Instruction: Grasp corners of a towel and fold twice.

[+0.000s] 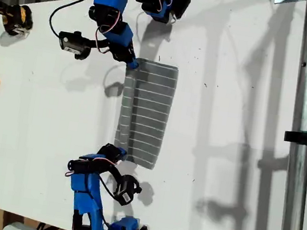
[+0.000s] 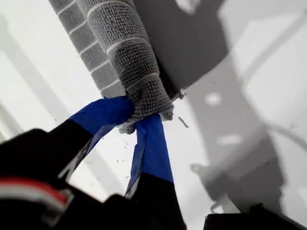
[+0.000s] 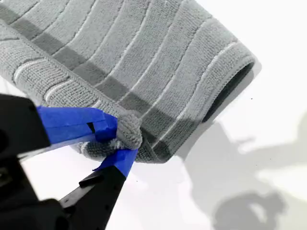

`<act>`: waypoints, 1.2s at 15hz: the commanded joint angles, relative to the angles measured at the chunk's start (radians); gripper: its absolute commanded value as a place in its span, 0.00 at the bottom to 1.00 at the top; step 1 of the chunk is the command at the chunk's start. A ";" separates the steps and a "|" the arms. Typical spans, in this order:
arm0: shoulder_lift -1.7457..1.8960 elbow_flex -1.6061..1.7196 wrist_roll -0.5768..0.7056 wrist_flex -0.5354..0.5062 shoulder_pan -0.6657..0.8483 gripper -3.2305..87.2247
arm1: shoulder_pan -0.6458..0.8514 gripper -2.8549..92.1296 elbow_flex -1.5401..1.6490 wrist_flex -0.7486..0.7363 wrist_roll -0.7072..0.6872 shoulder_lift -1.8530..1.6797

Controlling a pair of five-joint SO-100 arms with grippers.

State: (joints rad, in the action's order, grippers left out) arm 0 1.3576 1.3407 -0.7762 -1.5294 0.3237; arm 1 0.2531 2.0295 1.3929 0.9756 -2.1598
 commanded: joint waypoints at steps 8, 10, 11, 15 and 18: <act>0.025 0.110 -0.176 0.091 -0.176 0.02 | -0.376 0.03 0.221 -0.219 0.301 -0.031; -0.026 0.107 -0.225 0.095 -0.225 0.02 | -0.430 0.03 0.272 -0.270 0.359 -0.021; -0.049 0.100 -0.256 0.098 -0.253 0.02 | -0.457 0.03 0.296 -0.293 0.393 -0.021; -0.196 0.064 -0.362 0.117 -0.301 0.02 | -0.468 0.03 0.413 -0.400 0.443 -0.006; -0.244 0.048 -0.380 0.115 -0.290 0.14 | -0.422 0.03 0.423 -0.393 0.457 0.067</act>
State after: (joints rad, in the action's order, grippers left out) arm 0 1.1075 1.4097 -1.1490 -1.4143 0.0337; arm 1 -0.1902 2.4559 0.9956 1.4205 -2.1031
